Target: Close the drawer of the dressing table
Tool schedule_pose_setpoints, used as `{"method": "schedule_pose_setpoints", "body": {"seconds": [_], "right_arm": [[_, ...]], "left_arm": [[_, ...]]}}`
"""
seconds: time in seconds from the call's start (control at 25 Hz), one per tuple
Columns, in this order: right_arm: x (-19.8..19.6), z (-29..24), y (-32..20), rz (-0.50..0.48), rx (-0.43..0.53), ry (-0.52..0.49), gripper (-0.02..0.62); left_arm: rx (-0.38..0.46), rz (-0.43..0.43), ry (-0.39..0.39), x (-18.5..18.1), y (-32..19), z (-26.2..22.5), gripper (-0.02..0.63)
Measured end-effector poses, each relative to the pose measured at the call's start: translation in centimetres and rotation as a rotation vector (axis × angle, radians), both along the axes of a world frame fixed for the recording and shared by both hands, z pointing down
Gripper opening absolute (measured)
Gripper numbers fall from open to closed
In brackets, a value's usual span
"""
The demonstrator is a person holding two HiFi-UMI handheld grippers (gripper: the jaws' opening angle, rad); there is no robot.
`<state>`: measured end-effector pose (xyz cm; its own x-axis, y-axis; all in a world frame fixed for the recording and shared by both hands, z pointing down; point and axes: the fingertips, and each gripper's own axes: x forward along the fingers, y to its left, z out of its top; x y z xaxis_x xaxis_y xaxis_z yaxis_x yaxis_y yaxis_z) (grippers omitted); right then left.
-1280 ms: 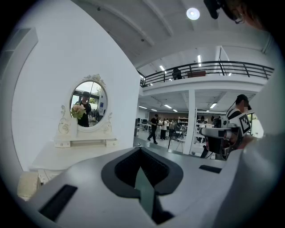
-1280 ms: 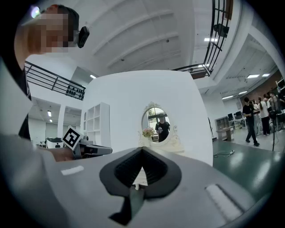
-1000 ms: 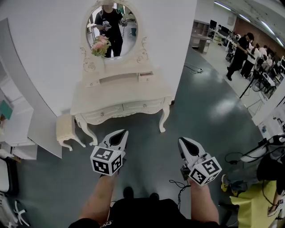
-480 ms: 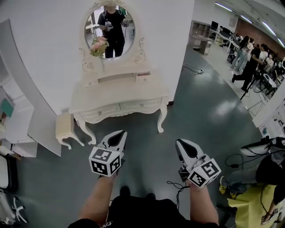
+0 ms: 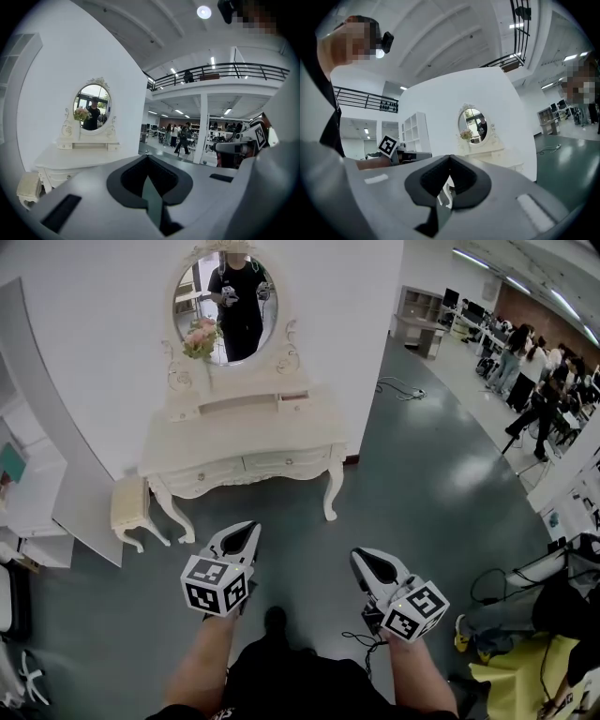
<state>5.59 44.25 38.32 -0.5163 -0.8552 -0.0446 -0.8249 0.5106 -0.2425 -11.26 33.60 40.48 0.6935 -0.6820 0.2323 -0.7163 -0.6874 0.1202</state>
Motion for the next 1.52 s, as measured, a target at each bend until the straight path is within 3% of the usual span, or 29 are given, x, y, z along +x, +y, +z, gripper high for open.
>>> {"method": "schedule_pose_setpoints", "body": {"seconds": [0.36, 0.96, 1.36, 1.52], "right_arm": [[0.8, 1.0, -4.3, 0.002, -0.041, 0.003, 0.011], [2.5, -0.7, -20.4, 0.036, -0.054, 0.016, 0.011], [0.1, -0.2, -30.2, 0.033, -0.098, 0.002, 0.011], [-1.2, -1.2, -32.9, 0.023, -0.074, 0.024, 0.011]], "left_arm": [[-0.003, 0.029, 0.046, 1.6, -4.6, -0.3, 0.008], [0.003, 0.087, 0.05, 4.0, -20.1, -1.5, 0.008], [-0.03, 0.096, 0.053, 1.9, -28.9, -0.2, 0.008], [0.002, 0.098, 0.042, 0.5, -31.8, -1.1, 0.008]]}}
